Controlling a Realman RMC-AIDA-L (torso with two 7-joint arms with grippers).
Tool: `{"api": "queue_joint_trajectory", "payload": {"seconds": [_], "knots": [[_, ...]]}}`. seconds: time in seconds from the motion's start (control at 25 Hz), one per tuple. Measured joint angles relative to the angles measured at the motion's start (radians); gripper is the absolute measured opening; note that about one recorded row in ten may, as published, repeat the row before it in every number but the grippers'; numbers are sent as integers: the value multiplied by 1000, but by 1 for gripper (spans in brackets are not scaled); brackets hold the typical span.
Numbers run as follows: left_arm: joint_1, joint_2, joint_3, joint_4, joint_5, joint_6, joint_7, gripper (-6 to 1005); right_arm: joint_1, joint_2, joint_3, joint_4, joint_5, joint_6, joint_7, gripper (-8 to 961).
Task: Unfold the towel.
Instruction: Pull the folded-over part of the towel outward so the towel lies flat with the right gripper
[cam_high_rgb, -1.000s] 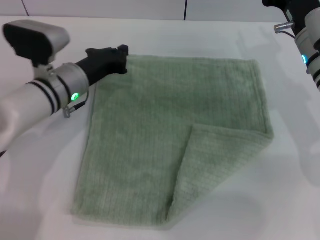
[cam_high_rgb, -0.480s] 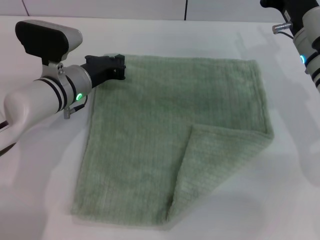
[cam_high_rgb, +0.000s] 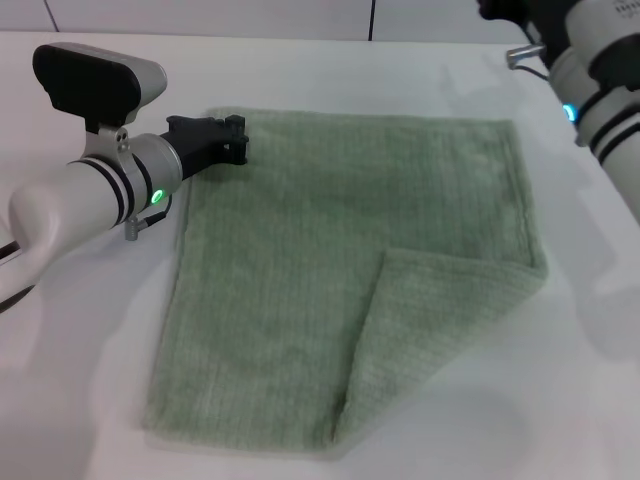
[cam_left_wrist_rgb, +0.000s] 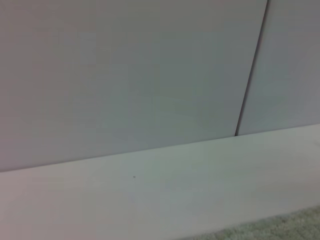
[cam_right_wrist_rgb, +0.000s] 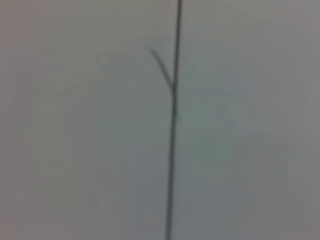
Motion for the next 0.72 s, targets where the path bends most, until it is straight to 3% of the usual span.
{"api": "queue_joint_trajectory", "payload": {"seconds": [0.28, 0.72], "knots": [[9, 0, 0, 9, 0, 5, 0, -2, -71, -3, 81, -224, -112, 194, -7, 621], [32, 4, 18, 29, 5, 8, -34, -2, -114, -2, 220, -599, -266, 736, -10, 621]]}}
